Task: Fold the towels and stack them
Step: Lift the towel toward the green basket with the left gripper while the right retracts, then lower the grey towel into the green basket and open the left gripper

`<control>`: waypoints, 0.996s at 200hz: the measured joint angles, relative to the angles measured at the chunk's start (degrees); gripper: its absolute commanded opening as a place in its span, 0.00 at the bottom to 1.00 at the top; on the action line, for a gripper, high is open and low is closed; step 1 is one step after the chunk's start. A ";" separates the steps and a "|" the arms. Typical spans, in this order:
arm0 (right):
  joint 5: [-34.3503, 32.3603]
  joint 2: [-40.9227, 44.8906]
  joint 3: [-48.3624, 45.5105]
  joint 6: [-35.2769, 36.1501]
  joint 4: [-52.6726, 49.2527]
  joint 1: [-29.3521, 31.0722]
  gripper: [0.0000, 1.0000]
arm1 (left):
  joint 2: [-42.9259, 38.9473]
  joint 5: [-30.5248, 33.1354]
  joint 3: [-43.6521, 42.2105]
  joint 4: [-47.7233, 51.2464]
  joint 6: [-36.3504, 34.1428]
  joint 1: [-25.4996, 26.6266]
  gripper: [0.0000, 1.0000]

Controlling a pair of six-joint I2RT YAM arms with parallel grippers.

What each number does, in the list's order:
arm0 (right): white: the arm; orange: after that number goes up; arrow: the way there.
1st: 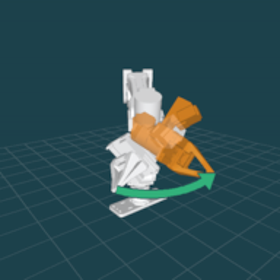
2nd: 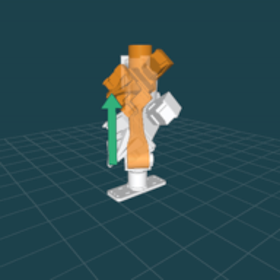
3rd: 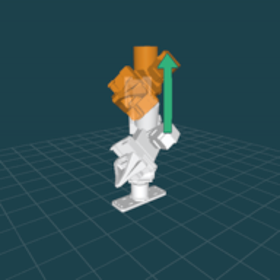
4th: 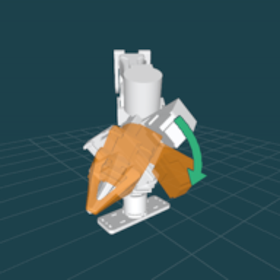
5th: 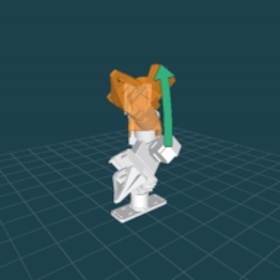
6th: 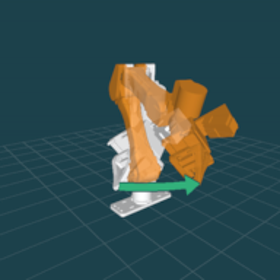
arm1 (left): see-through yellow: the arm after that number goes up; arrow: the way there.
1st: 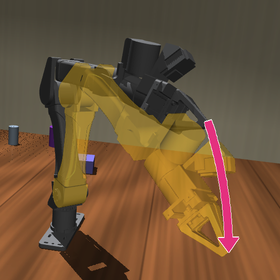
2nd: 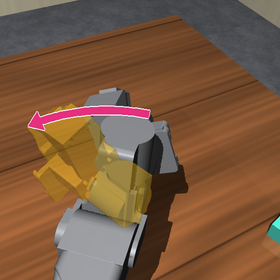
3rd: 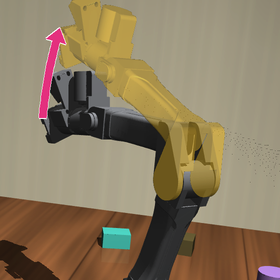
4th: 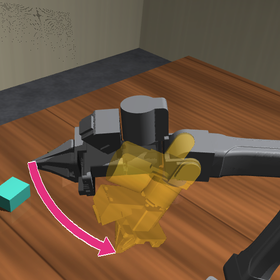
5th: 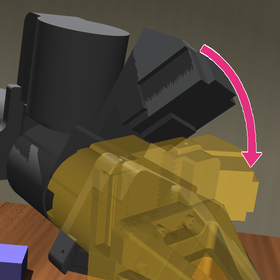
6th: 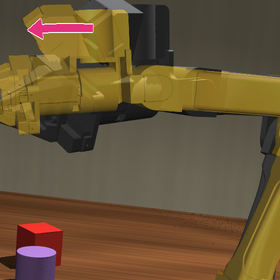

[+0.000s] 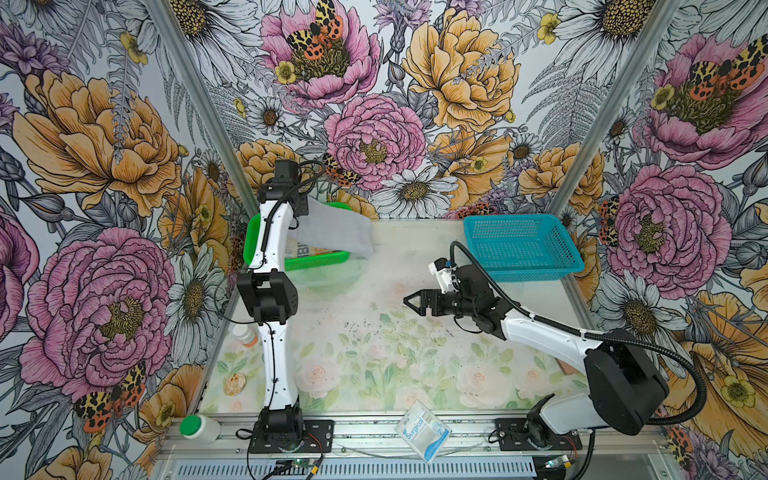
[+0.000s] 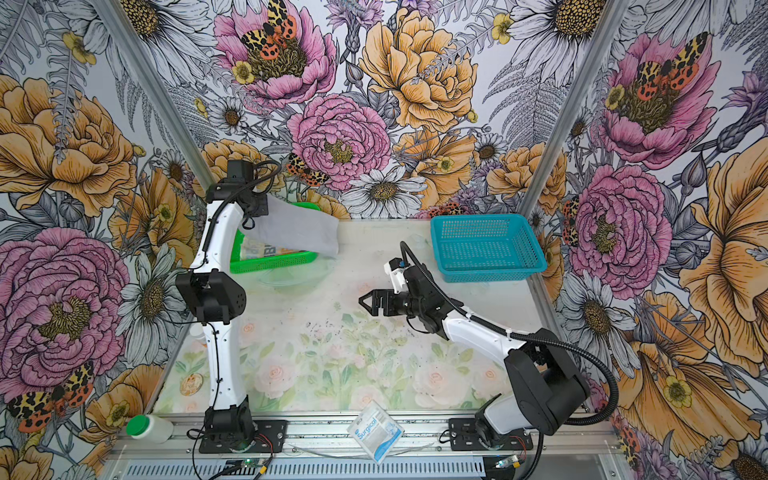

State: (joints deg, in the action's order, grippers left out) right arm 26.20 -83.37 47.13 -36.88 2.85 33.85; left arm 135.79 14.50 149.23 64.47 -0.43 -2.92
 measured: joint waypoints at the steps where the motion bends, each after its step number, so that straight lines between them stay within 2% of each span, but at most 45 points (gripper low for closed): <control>1: 0.00 -0.02 0.04 -0.02 -0.02 0.02 0.99 | 0.04 0.00 0.00 -0.02 -0.02 -0.04 0.00; 77: -1.40 -4.83 4.11 -0.24 -1.92 3.32 0.99 | 2.45 -0.17 -5.46 -2.01 0.68 -4.50 0.00; 130: -1.51 -8.66 6.40 -0.28 -2.21 4.63 0.99 | 2.64 -0.13 -6.32 -4.42 1.46 -5.27 0.00; 134: -1.49 -8.76 6.40 -0.33 -2.19 4.74 0.99 | 2.67 -0.15 -6.51 -4.52 1.53 -5.25 0.08; 142: -1.49 -9.03 6.40 -0.39 -2.19 4.85 0.99 | 2.71 -0.15 -6.84 -4.57 1.57 -5.25 0.36; 147: -1.49 -9.16 6.40 -0.39 -2.23 4.92 0.99 | 2.75 -0.13 -7.04 -4.57 1.62 -5.27 0.45; 184: -1.29 -9.66 6.40 -0.39 -2.25 4.98 0.99 | 2.75 -0.11 -8.09 -5.42 3.06 -5.09 0.82; 196: -1.29 -9.75 6.40 -0.42 -2.25 4.98 0.99 | 2.75 0.46 -8.79 -6.23 3.17 -4.92 0.98; 199: -1.29 -9.77 6.40 -0.39 -2.25 4.98 0.99 | 2.73 0.72 -9.05 -6.43 3.32 -4.83 0.99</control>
State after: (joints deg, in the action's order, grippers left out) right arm 24.91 -93.14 53.54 -37.28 0.60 38.83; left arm 138.52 15.22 140.18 58.04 2.90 -7.75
